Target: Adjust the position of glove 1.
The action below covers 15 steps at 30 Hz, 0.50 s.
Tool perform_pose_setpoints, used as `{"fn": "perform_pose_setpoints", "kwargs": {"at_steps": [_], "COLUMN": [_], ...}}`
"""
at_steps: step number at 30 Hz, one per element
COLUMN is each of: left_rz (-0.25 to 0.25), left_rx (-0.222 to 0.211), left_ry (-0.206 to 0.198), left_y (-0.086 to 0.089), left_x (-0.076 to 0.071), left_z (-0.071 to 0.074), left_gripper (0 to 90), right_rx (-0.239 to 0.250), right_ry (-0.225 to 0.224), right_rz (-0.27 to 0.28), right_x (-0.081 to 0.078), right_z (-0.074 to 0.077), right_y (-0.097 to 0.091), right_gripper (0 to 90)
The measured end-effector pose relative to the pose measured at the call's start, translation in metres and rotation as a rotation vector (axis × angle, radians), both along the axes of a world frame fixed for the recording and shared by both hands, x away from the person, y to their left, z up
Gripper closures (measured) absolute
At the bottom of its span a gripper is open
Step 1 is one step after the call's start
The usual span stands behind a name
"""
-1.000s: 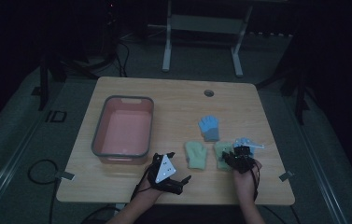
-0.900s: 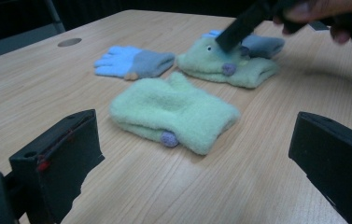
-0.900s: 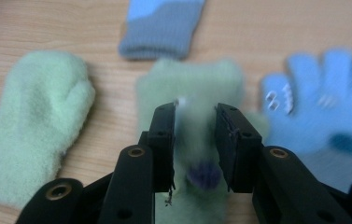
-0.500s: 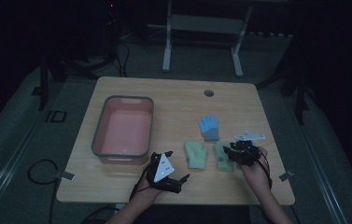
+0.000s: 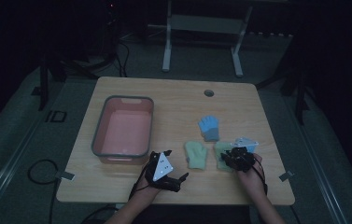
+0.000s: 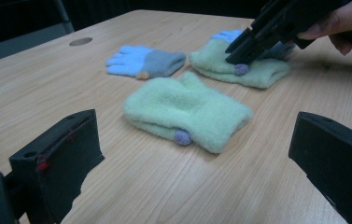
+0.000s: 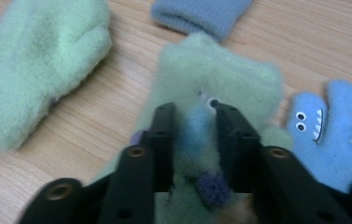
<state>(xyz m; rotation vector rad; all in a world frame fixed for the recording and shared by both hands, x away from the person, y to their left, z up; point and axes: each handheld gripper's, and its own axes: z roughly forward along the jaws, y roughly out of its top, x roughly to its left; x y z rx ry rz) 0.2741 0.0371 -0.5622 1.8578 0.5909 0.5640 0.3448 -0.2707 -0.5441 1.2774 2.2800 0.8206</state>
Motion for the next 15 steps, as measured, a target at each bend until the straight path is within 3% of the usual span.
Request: {"fn": "perform_pose_setpoints", "kwargs": {"at_steps": [6, 11, 15], "left_rz": [-0.004, 0.0, -0.004], "left_rx": [0.008, -0.004, -0.002], "left_ry": [0.0, 0.002, 0.004], "left_y": [-0.001, 0.0, -0.001], "left_x": [0.0, 0.0, 0.001], "left_z": [-0.001, 0.0, 0.0], "left_gripper": [2.4, 2.4, 2.5], "right_rx": [-0.007, 0.0, 0.015], "right_ry": [0.012, -0.011, -0.069], "right_rz": [-0.038, -0.071, -0.057], "right_x": [-0.001, -0.004, -0.008], "right_z": [0.003, 0.019, 0.051], "right_y": [0.004, 0.005, 0.011], "right_gripper": [84.7, 85.4, 85.4]}}
